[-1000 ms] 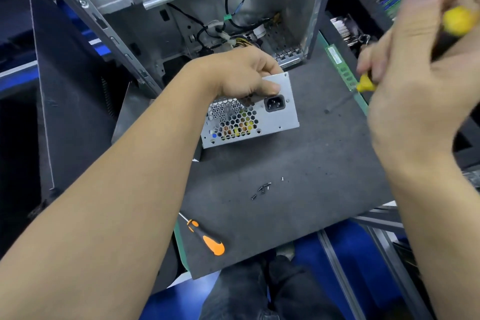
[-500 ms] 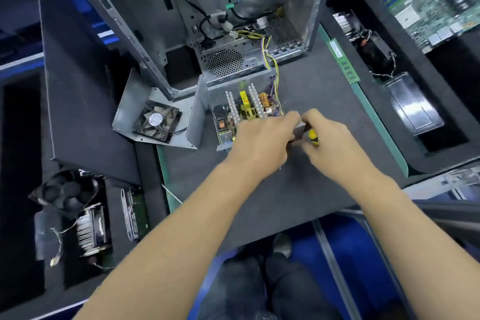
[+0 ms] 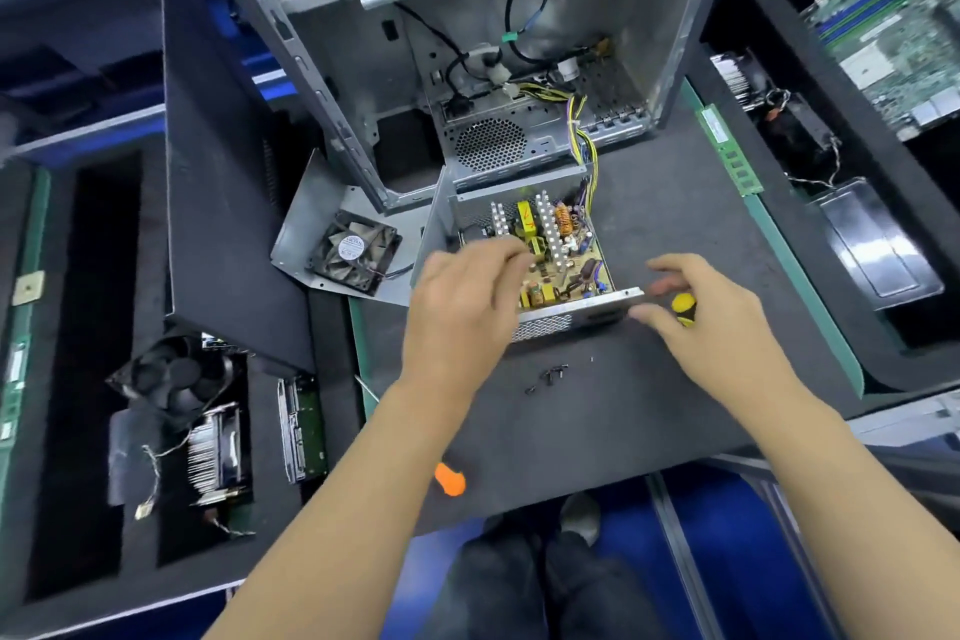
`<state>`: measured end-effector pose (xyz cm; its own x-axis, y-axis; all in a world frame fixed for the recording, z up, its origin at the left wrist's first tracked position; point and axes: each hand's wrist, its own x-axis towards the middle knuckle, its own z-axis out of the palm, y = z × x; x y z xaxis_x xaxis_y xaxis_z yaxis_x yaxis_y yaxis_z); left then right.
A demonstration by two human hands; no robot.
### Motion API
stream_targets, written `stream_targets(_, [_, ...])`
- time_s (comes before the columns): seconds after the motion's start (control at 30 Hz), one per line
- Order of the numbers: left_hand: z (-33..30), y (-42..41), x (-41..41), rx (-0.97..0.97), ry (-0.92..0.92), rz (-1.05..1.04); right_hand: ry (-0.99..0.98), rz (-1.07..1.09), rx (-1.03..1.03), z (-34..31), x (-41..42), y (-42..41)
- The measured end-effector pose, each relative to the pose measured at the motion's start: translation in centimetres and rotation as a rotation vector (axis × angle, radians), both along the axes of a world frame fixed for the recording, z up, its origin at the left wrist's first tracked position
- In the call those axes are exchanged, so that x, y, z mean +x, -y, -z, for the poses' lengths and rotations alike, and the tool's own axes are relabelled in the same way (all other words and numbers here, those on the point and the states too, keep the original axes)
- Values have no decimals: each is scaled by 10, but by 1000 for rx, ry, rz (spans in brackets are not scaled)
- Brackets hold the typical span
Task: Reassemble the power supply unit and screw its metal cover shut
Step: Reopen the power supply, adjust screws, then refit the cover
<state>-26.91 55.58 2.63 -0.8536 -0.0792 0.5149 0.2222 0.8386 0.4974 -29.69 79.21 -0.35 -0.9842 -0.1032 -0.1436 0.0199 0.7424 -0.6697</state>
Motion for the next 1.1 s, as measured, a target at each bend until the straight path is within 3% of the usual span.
stream_targets(0.07, [6, 34, 1, 180, 76, -250, 10, 61, -65, -6, 0, -2])
stream_targets(0.13, [16, 57, 0, 293, 277, -382, 8, 77, -87, -15, 0, 0])
stream_targets(0.3, [34, 88, 0, 422, 430, -406, -98, 155, -182, -30, 1, 2])
stream_targets(0.43, [48, 112, -8, -8, 427, -385, -103, 184, -210, -35, -1, 4])
stream_targets(0.57, [52, 120, -23, -267, 689, -419, -108, 179, -203, -36, -2, 10])
stream_targets(0.63, [52, 121, -33, -289, 728, -457, -106, 179, -206, -36, -3, 12])
stream_targets(0.8, [50, 120, -46, -37, 861, -566, -94, 182, -212, -36, -3, 14])
stream_targets(0.9, [50, 113, -38, 64, 801, -563, -94, 198, -208, -41, -3, 14])
stream_targets(1.1, [25, 98, -15, 161, 418, -552, -140, 199, -264, -64, -5, 27])
